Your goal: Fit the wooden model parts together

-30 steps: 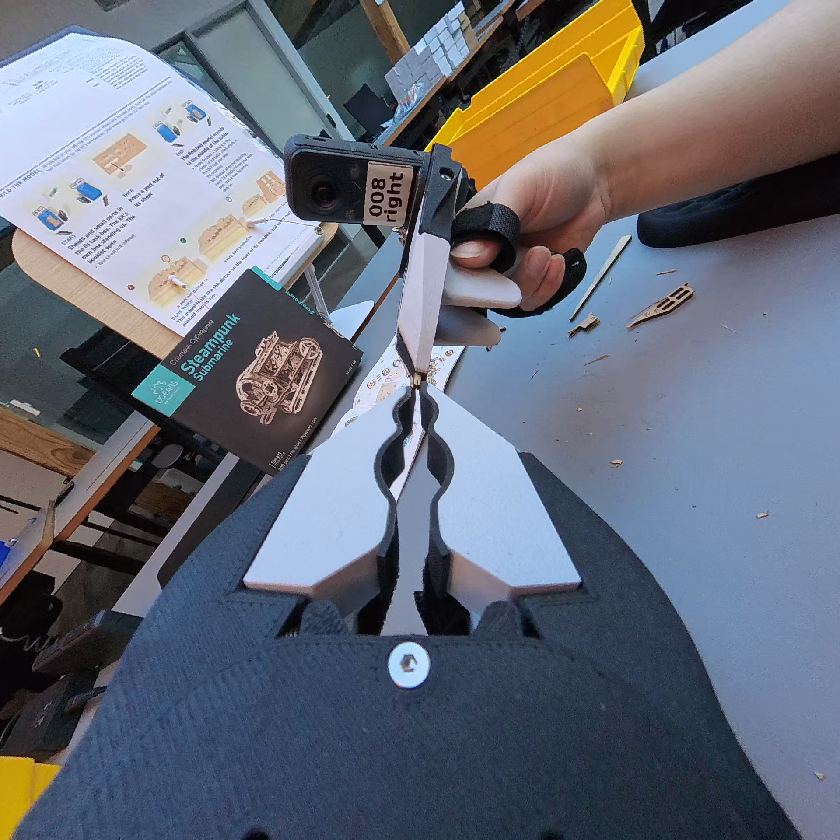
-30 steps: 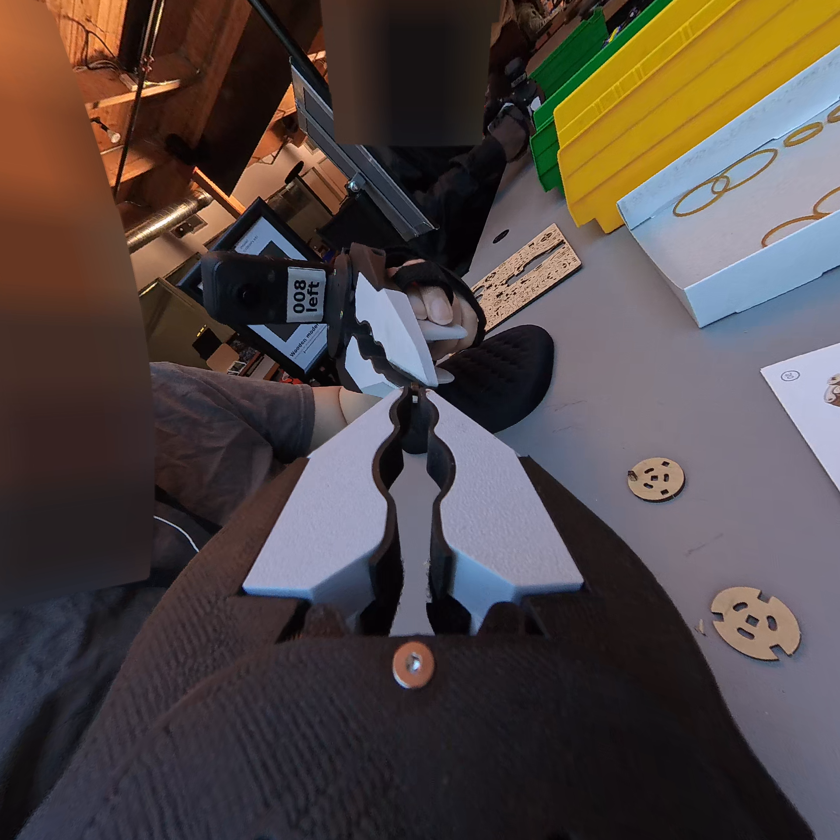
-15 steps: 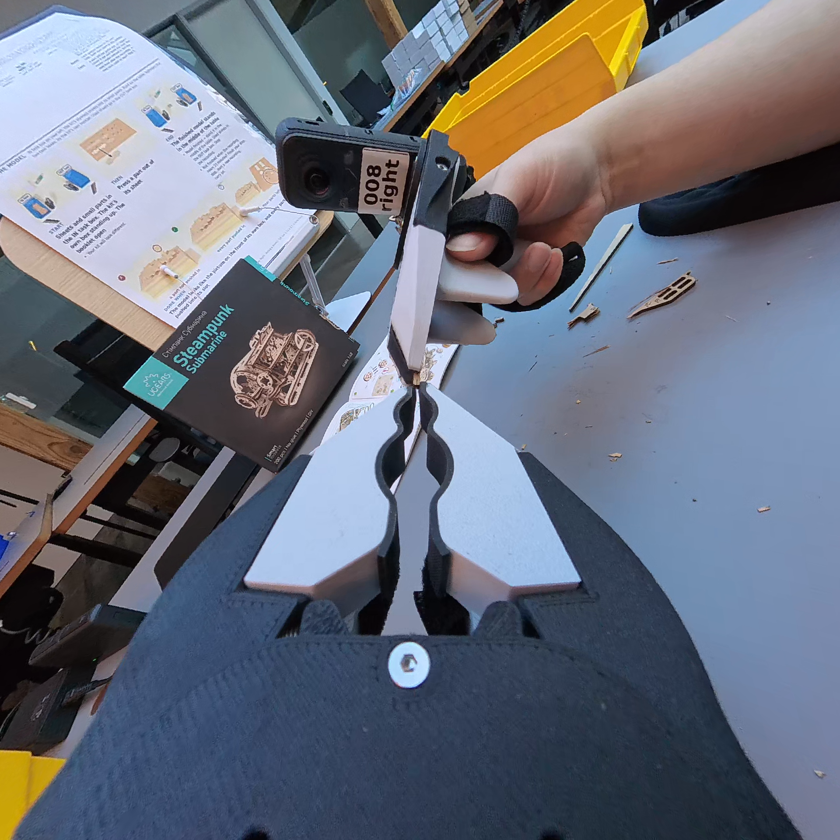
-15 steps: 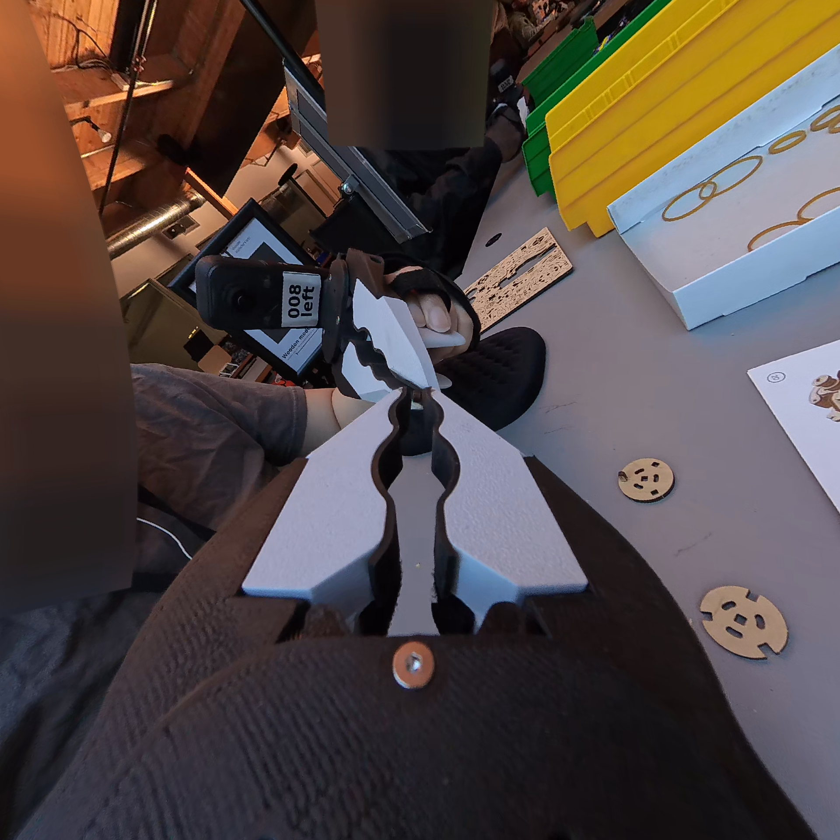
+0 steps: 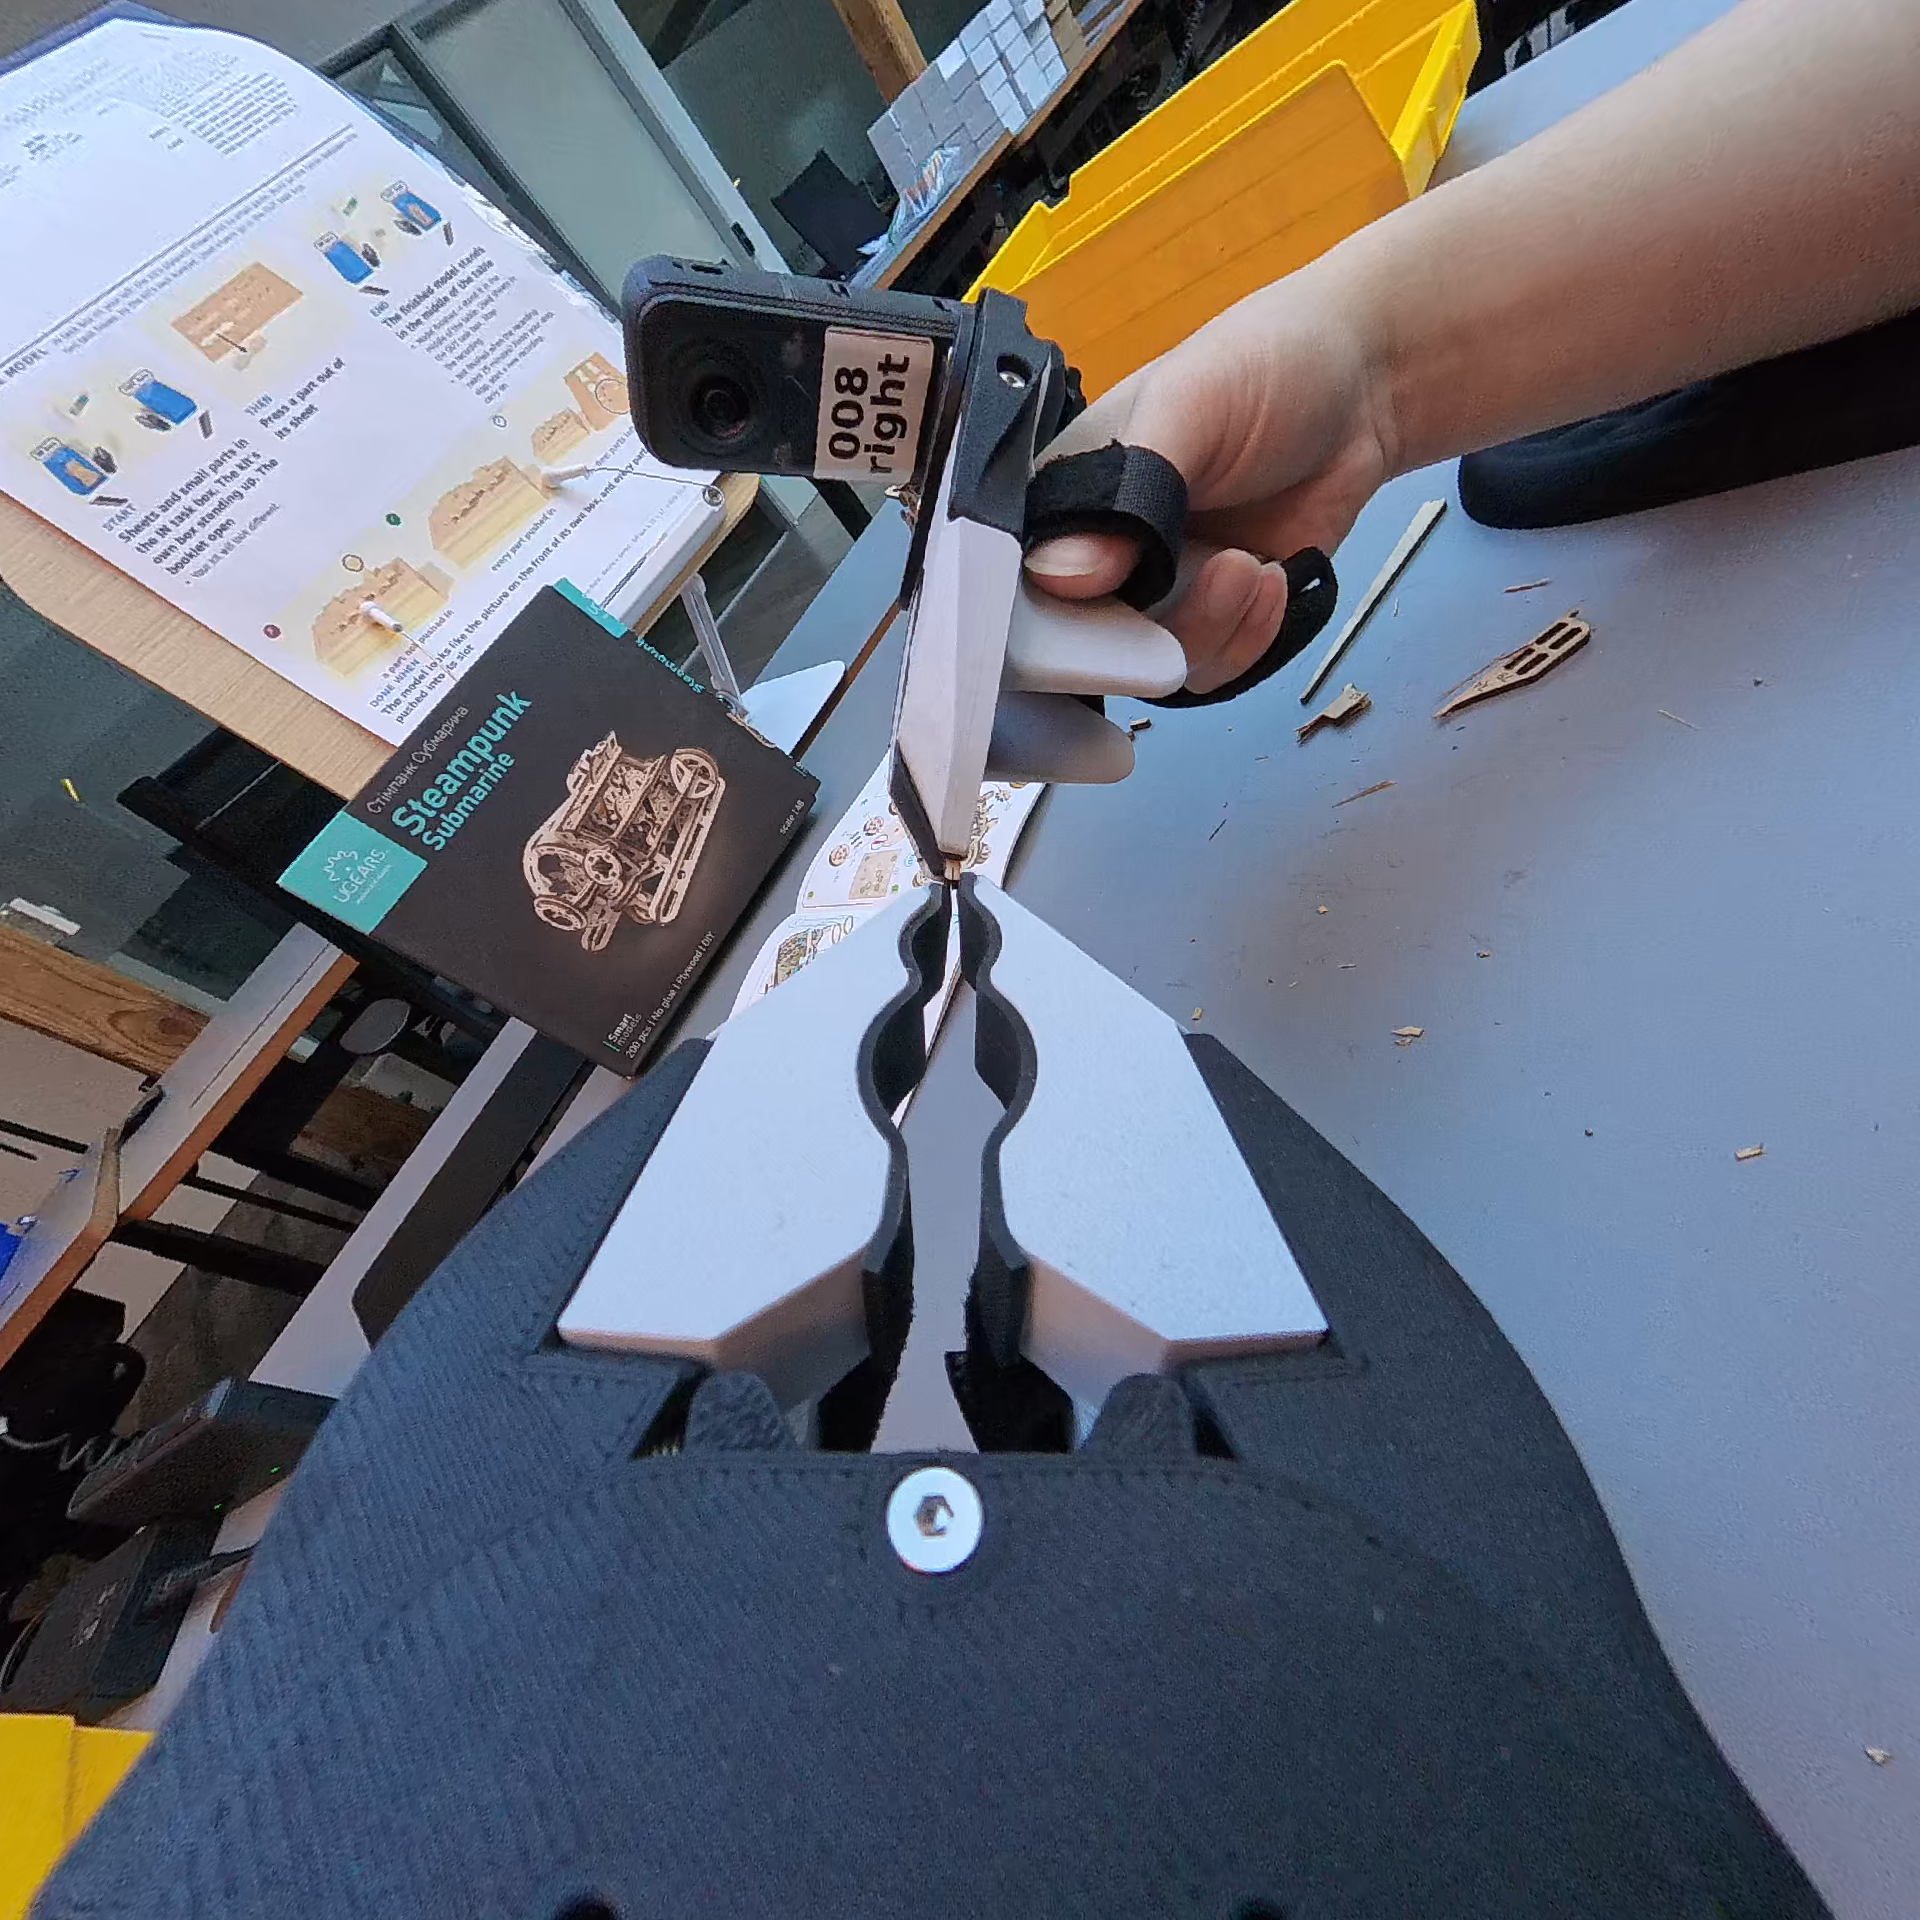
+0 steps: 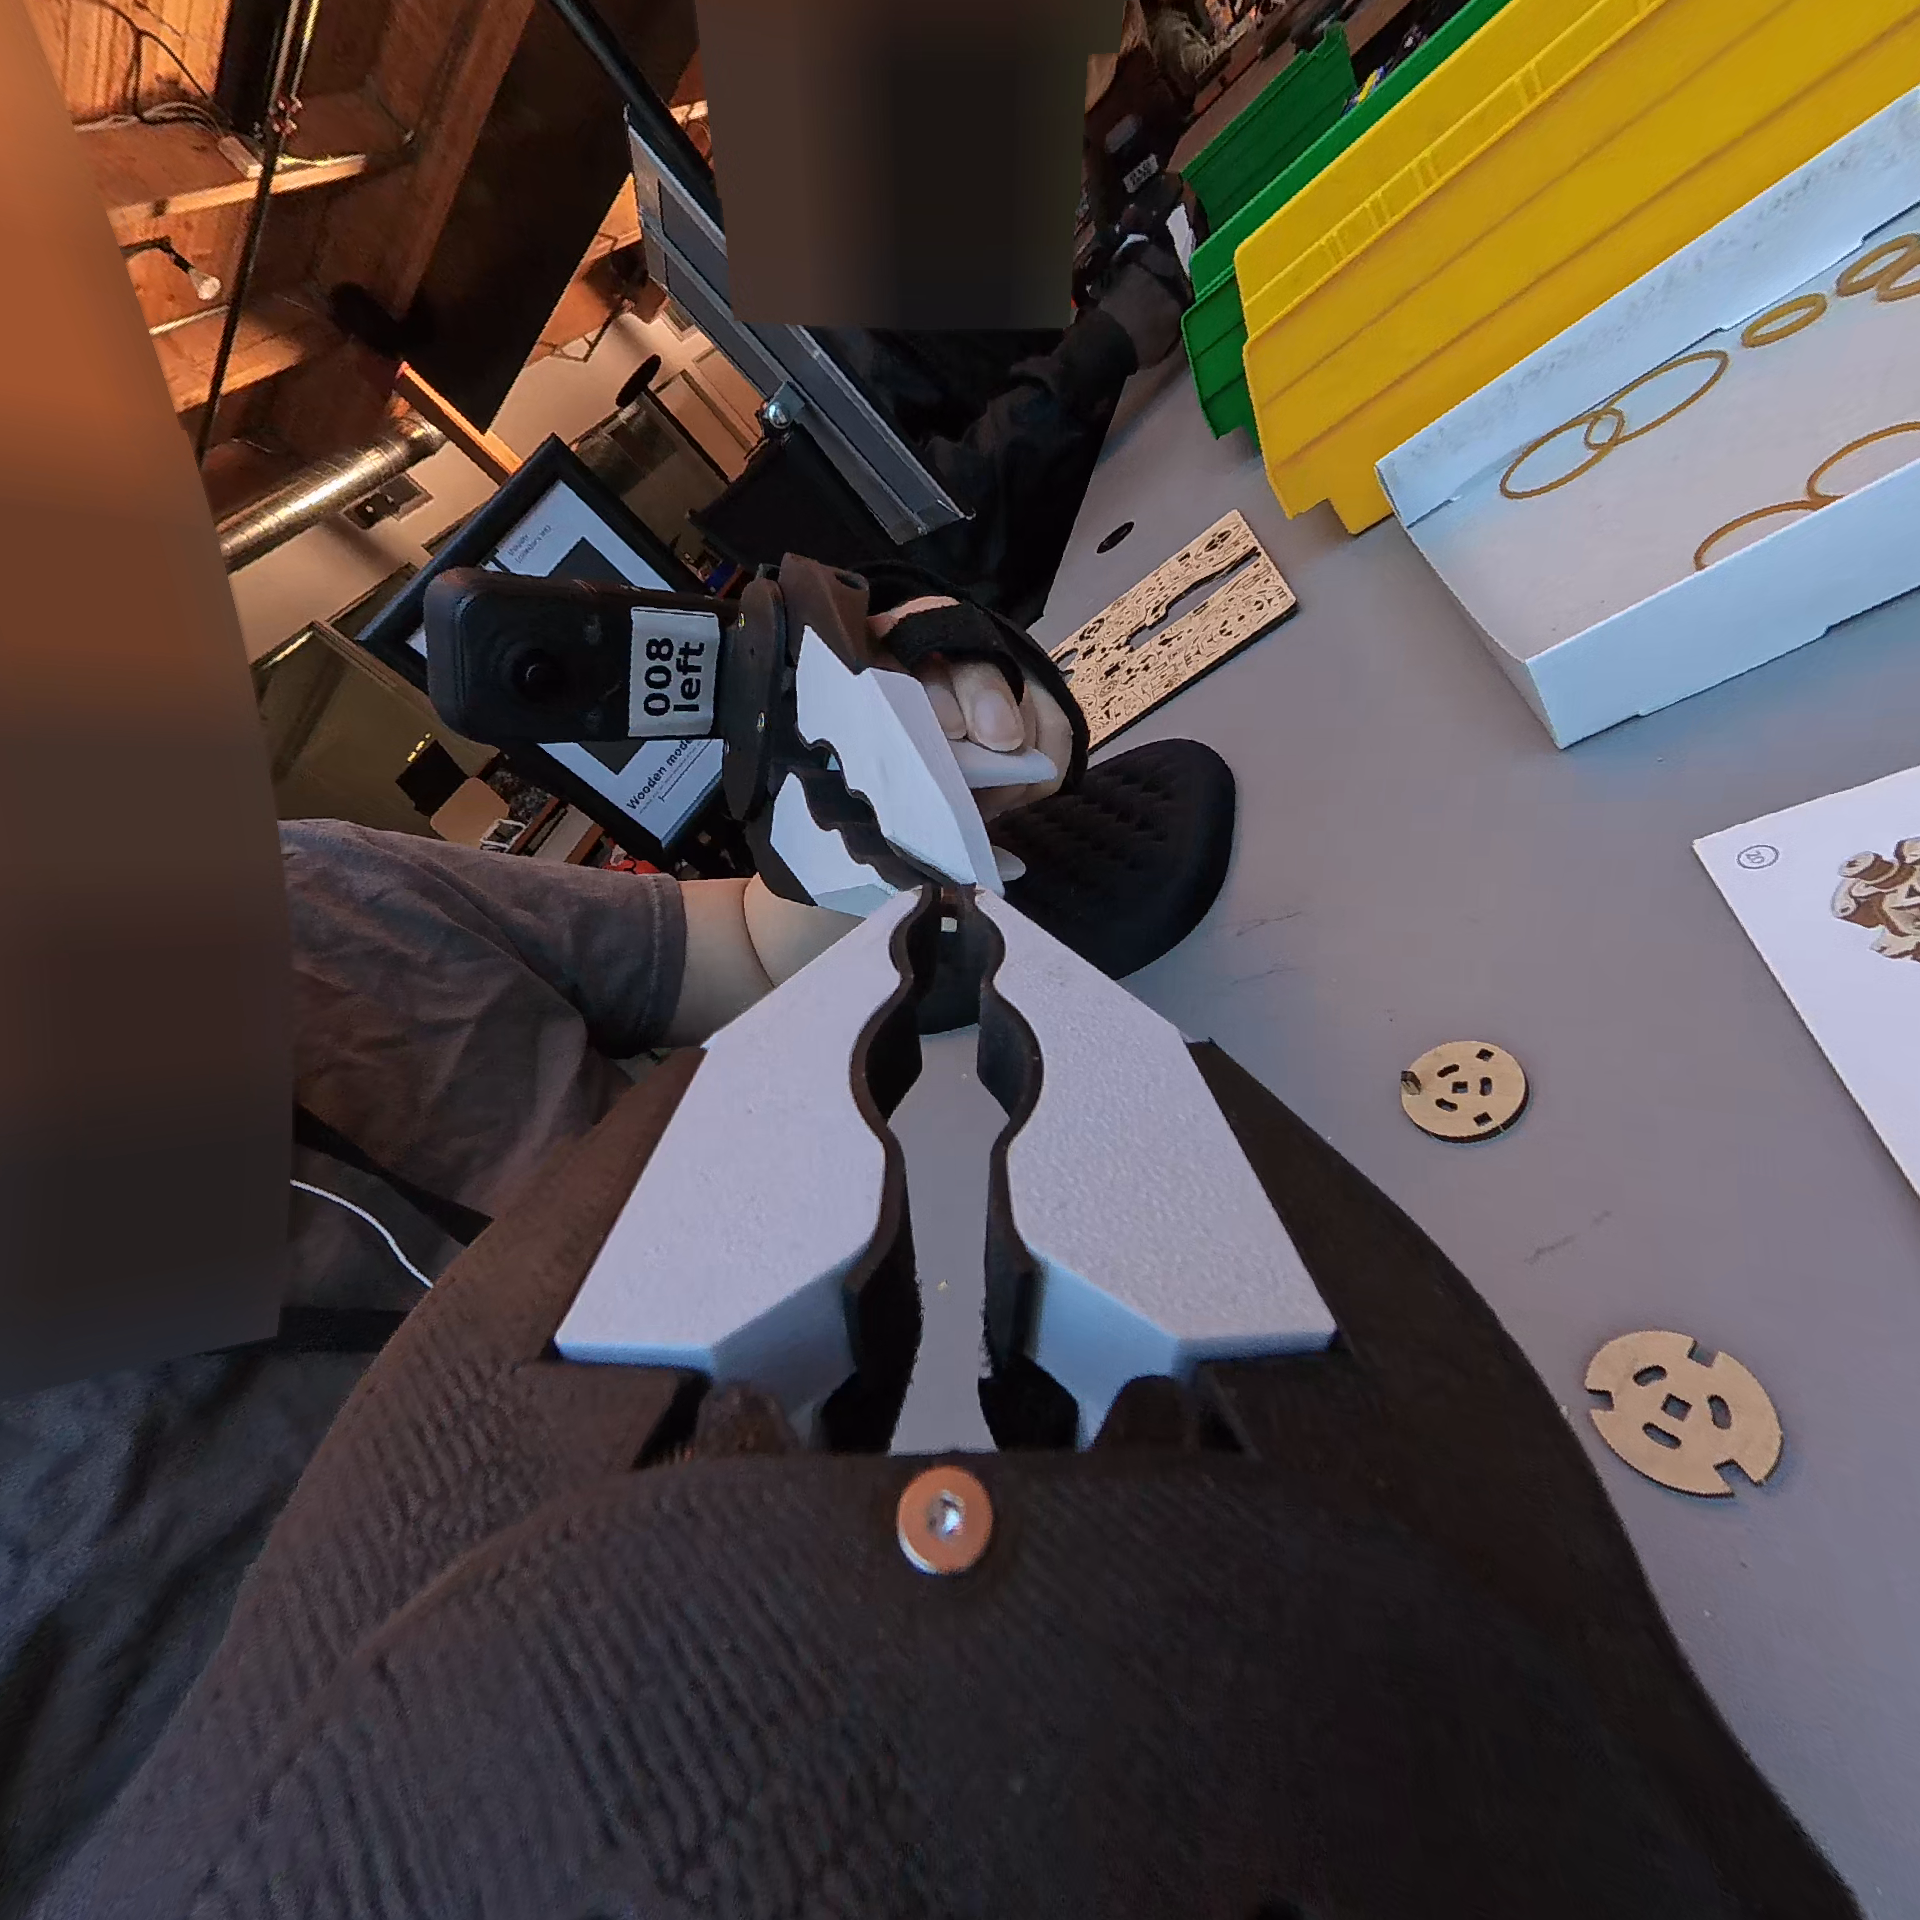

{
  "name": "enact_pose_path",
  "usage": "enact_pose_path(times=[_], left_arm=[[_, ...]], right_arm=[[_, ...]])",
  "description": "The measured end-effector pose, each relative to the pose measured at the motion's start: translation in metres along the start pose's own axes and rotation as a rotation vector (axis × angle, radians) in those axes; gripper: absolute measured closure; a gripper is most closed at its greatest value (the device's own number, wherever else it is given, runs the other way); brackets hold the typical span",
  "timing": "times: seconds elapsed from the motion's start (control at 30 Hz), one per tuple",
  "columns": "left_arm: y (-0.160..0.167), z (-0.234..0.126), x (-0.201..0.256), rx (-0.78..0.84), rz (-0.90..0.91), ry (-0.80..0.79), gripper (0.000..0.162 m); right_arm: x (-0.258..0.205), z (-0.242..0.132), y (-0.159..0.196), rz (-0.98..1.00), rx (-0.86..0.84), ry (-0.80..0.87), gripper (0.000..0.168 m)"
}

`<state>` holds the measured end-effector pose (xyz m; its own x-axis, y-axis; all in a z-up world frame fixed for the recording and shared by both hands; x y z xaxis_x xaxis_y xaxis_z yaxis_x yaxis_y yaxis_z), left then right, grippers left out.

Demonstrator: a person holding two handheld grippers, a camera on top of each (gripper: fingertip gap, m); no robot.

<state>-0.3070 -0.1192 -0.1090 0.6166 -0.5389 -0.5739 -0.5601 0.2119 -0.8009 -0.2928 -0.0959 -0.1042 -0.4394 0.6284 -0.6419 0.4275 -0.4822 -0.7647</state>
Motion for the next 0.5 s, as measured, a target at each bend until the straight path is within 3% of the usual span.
enact_pose_path(times=[0.5], left_arm=[[0.0036, 0.0014, -0.002, -0.017, 0.007, -0.015, 0.162]], right_arm=[[0.0031, 0.0, -0.0002, -0.034, -0.004, 0.046, 0.167]])
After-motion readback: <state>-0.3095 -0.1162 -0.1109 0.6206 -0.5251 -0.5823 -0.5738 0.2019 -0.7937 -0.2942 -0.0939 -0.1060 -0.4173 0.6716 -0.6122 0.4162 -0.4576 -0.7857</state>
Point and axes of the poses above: each gripper's, where its closed fingertips meet, z out along the fingers, y out of its underside, x = y × z across the jaws, the point moved 2 cm from there along -z, back along the fingers, and after that the axes turned 2 degrees about x, right-handed, at the moved point
